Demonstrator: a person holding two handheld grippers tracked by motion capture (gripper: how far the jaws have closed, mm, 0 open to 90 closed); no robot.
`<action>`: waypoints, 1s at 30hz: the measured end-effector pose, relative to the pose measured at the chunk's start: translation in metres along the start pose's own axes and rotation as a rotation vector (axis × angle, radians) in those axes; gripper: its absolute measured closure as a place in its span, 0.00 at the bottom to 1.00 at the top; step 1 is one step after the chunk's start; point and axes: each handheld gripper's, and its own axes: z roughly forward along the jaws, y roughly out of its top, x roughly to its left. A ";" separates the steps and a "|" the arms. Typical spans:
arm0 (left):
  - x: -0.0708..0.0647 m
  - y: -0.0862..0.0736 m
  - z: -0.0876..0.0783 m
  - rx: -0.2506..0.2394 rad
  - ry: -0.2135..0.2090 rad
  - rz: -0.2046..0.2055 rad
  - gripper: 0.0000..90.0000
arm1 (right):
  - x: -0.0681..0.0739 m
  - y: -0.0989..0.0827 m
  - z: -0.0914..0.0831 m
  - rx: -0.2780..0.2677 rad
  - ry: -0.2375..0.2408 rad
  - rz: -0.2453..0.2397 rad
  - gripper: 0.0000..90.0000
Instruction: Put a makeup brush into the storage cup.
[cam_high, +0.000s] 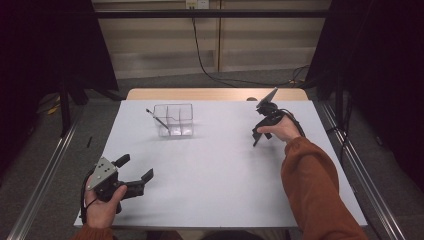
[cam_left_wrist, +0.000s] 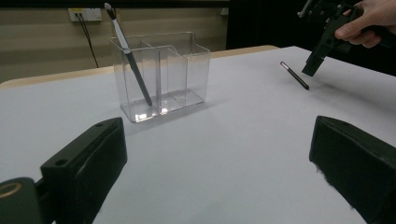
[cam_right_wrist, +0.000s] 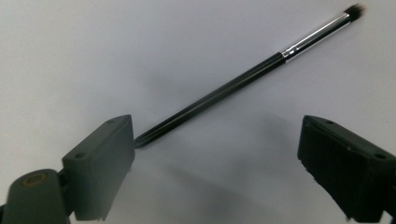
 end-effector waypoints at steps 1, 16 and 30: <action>0.000 0.000 0.000 0.000 -0.001 0.001 0.05 | 0.000 0.000 0.000 0.006 -0.002 -0.001 0.13; -0.001 0.000 0.001 0.015 -0.003 0.031 0.05 | 0.004 0.010 0.015 0.038 -0.021 0.026 0.31; -0.001 -0.001 0.000 0.016 -0.004 0.035 0.04 | 0.010 0.012 0.020 0.049 -0.046 0.051 0.46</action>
